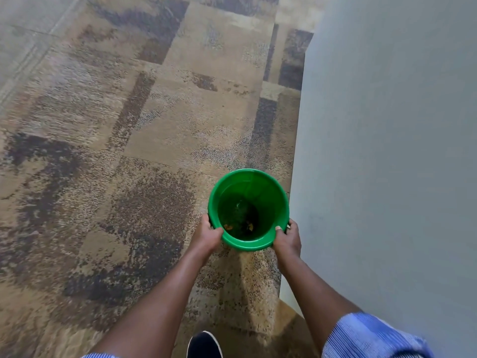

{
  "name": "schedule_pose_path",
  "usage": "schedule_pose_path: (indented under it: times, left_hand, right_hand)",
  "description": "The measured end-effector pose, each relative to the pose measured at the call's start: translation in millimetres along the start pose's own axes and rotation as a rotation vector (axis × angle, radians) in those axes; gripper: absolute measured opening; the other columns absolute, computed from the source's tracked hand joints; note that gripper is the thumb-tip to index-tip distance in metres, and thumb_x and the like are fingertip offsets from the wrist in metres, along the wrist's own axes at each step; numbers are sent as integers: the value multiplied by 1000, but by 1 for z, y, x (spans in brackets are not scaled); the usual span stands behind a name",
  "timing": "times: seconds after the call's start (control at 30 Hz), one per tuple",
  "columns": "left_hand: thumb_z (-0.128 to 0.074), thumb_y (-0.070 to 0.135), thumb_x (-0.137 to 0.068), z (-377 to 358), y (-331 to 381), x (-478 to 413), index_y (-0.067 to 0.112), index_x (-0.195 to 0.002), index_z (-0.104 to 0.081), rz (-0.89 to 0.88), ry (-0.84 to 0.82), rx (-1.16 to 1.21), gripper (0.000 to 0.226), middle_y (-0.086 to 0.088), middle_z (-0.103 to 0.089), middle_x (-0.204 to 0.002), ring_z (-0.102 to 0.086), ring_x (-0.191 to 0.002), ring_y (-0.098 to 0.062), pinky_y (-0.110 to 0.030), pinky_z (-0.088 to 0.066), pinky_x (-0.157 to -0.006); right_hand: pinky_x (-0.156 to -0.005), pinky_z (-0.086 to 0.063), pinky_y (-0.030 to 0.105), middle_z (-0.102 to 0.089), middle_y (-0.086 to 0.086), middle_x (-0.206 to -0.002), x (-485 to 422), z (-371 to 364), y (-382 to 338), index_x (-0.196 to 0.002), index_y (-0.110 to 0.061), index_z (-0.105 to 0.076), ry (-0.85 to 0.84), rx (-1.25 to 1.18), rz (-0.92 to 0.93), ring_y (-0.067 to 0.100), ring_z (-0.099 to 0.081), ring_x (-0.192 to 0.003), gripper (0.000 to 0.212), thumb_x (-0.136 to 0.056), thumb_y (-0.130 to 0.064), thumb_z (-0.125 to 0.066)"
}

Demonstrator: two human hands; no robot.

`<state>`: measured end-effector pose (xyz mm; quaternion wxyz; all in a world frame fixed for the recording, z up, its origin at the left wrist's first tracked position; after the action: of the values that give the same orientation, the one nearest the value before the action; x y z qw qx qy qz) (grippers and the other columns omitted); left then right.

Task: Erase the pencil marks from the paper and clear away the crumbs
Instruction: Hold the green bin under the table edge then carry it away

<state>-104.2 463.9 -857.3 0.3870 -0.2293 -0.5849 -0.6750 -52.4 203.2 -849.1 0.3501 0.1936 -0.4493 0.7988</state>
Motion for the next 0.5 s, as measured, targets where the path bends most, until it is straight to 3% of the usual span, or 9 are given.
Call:
schedule_pose_path:
  times: [0.2, 0.4, 0.5]
  left_hand:
    - [-58, 3, -98, -4, -9, -21, 21, -123, -49, 0, -9, -22, 32, -9, -67, -109, -70, -97, -24, -48, -61, -90]
    - [-61, 6, -97, -6, -6, -27, 21, -134, -46, -11, -13, -22, 42, -8, -66, -113, -70, -98, -24, -47, -61, -90]
    - [-61, 10, -98, -5, -5, -22, 17, -139, -43, 5, -4, -60, 45, -7, -65, -112, -69, -95, -22, -40, -62, -81]
  right_hand:
    - [-91, -59, 50, -65, 3, -119, -12, -11, 8, -140, -31, -47, -5, -28, -13, 27, -67, -102, 40, -102, -20, -53]
    - [-92, -58, 48, -65, 6, -127, -17, -10, 4, -145, -31, -43, -10, 19, -1, 26, -67, -101, 45, -102, -22, -54]
    - [-95, -55, 42, -60, 9, -137, -9, -5, -5, -152, -25, -33, -28, 129, 15, 27, -64, -109, 55, -102, -29, -56]
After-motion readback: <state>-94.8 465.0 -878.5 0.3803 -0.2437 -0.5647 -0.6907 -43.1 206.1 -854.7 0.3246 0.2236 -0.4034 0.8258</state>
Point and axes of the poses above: each hand's wrist, its own x-axis away from the middle knuckle, its own z-axis out of the back of the hand, y = z × x, the point moved 10 cm from there along -x, towards the middle knuckle
